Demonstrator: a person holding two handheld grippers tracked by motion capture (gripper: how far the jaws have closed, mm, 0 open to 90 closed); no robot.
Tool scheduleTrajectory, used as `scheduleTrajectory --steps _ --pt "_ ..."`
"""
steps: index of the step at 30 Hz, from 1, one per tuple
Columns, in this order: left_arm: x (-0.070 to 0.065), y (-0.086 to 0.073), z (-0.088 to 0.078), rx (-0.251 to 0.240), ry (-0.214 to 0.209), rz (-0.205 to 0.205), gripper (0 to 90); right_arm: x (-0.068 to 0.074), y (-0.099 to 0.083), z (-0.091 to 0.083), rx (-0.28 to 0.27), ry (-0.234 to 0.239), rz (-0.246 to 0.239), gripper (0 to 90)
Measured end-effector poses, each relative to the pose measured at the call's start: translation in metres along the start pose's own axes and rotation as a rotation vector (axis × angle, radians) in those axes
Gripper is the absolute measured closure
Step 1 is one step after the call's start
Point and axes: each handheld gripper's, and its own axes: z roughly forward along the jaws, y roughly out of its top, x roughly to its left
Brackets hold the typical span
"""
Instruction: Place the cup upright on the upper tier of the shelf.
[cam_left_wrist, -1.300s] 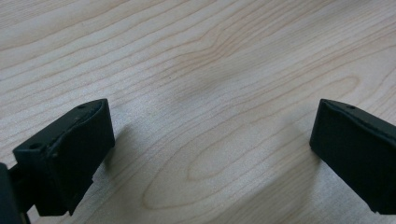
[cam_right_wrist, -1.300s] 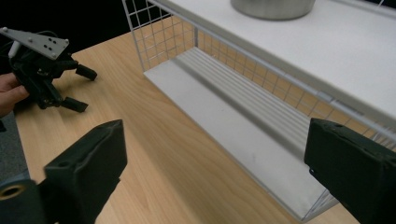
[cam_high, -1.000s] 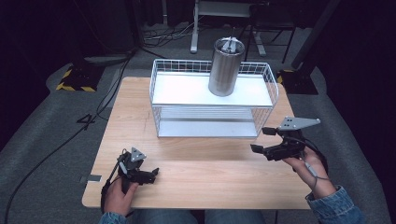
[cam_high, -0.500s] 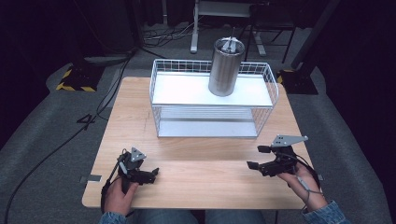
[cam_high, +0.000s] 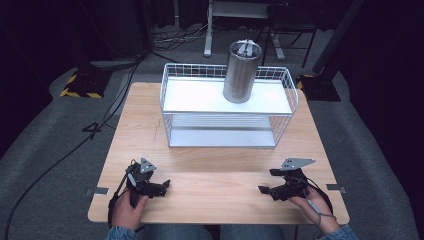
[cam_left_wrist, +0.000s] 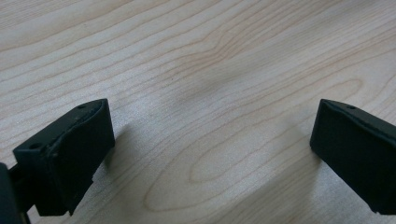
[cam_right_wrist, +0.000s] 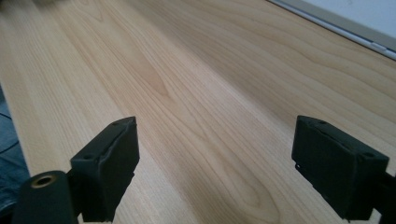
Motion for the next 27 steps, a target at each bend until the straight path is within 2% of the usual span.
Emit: scheduleTrajectory --steps 12,16,21,24,27 --pt "0.0 0.0 0.0 0.0 0.0 0.0 0.2 0.005 -0.014 0.019 0.065 -0.044 -0.056 15.5" --pt "0.0 0.0 0.0 0.0 0.0 0.0 0.2 0.006 -0.017 0.023 0.08 -0.044 -0.071 15.5" --pt "0.0 0.0 0.0 0.0 0.0 0.0 0.2 0.008 -0.018 0.026 0.064 -0.057 -0.094 15.5" --pt "0.0 0.0 0.0 0.0 0.0 0.0 0.2 0.009 -0.021 0.029 0.045 -0.087 -0.123 14.4" --pt "0.0 0.0 0.0 0.002 0.0 0.0 0.2 0.009 -0.025 0.033 -0.005 -0.115 -0.109 8.4"
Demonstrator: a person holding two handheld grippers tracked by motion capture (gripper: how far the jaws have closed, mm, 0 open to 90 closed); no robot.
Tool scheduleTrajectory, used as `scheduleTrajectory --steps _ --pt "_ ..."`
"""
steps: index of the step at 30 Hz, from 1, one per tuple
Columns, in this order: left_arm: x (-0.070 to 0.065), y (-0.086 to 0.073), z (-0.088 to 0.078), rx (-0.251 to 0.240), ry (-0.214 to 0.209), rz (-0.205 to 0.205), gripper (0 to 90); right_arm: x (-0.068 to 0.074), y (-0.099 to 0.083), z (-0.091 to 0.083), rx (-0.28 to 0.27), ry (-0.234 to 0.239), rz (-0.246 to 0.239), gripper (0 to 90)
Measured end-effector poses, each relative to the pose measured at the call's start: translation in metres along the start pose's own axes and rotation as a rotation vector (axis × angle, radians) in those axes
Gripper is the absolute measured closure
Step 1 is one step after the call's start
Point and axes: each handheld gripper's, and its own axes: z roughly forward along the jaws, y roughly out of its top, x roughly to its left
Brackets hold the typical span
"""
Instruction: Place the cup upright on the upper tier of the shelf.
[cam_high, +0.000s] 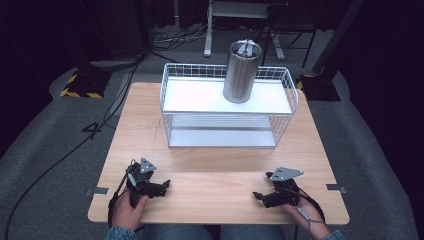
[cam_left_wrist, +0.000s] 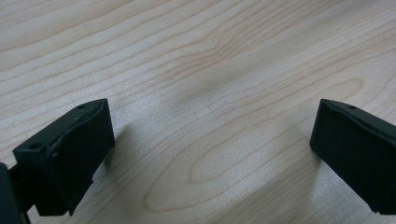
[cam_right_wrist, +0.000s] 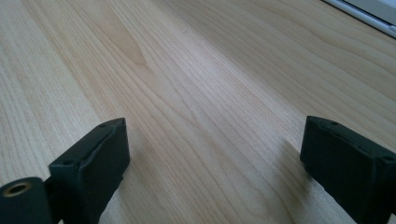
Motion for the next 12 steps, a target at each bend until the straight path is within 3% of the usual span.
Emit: scheduleTrajectory --steps 12 --pt "0.0 0.0001 0.0002 -0.001 0.001 0.0 0.2 -0.0006 0.0 0.0003 -0.005 -0.001 0.004 8.9"
